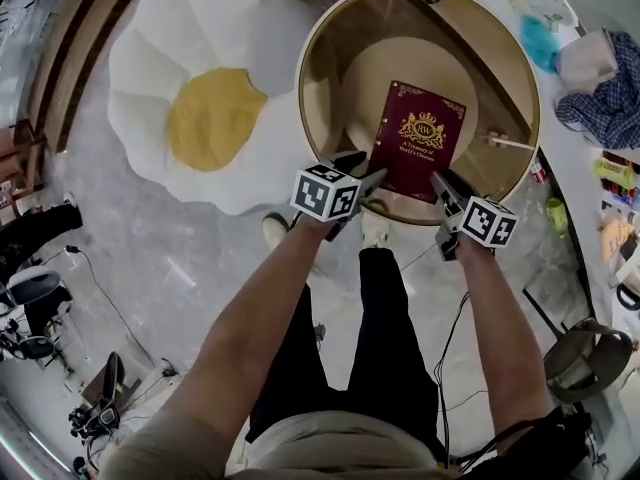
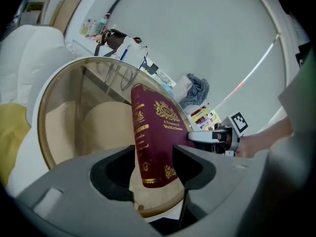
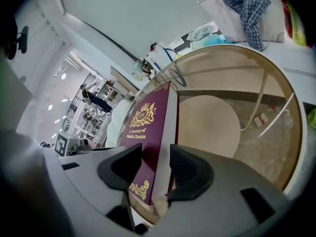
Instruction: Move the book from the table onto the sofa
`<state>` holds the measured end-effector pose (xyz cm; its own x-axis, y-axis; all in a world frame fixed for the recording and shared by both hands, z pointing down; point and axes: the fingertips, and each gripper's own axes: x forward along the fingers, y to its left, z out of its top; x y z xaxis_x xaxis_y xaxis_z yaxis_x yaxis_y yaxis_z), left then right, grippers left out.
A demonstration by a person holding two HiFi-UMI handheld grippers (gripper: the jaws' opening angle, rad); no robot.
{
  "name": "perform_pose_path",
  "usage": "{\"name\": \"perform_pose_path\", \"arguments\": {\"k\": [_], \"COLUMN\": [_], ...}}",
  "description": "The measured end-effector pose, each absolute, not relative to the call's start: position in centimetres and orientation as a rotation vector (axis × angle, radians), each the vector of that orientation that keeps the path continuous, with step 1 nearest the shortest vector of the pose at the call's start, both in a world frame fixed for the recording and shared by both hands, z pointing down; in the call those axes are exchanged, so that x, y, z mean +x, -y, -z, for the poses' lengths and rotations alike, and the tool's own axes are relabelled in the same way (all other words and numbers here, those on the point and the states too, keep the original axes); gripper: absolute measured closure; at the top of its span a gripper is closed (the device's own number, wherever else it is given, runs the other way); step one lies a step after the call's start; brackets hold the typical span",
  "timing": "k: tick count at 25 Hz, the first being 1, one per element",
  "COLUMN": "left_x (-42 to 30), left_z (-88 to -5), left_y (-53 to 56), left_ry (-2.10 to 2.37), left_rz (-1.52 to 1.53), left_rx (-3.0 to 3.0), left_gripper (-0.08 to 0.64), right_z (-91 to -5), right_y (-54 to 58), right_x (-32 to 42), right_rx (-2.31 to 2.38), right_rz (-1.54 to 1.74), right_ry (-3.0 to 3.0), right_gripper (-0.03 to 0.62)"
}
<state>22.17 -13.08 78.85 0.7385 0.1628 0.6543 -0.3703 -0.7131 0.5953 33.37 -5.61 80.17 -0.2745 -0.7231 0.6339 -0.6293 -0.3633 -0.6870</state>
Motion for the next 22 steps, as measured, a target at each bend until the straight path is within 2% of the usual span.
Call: {"name": "perform_pose_path", "arguments": {"k": [12,22], "left_x": [21.6,11.6], "left_z": [-77.8,-73.3], "left_y": [12.7,15.6], "left_ry": [0.179,0.363], "left_rz": [-0.816,-0.703], "left_rx": [2.131,2.156], "left_gripper": [0.348,0.35], "right_z": [-78.5,-73.6], "right_y": [5.9,10.8], "right_x": [32.7,23.3], "right_rx": [-1.829,-1.73], "right_rz": [1.723,1.679], "right_ry": [-1.682,-1.975], "right_gripper": [0.459,0.463]}}
